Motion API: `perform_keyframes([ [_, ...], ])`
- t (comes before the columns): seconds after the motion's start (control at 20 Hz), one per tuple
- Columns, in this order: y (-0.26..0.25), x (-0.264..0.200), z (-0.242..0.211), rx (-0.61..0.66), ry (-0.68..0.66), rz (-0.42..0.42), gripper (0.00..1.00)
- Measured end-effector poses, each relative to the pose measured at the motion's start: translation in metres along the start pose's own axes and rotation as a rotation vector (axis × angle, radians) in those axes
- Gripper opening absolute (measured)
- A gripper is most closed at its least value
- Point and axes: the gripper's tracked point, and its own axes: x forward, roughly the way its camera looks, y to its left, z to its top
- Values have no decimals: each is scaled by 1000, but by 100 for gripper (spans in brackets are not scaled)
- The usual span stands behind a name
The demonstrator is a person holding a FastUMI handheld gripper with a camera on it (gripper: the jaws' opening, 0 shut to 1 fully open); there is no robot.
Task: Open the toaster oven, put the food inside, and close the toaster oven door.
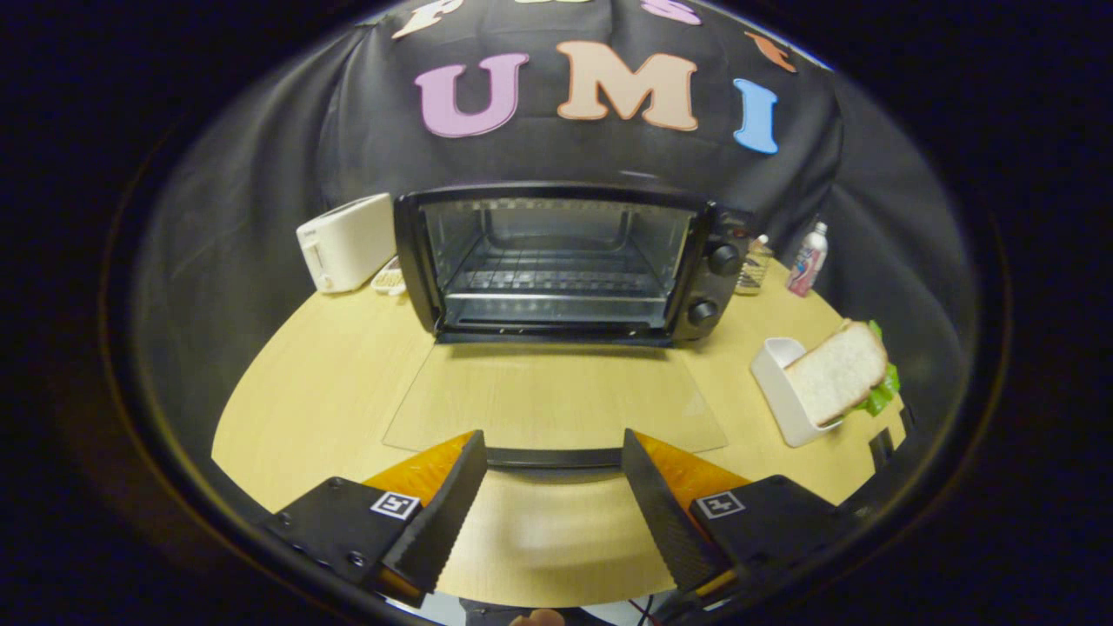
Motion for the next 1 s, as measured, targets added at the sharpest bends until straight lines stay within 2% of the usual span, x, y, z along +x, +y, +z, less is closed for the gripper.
perform_keyframes([
  [0.5, -148, -11, 73, 113, -118, -341, 99],
  [0.8, -238, -13, 78, 191, -128, -510, 99],
  [1.0, -285, -12, 68, 247, -105, -594, 99],
])
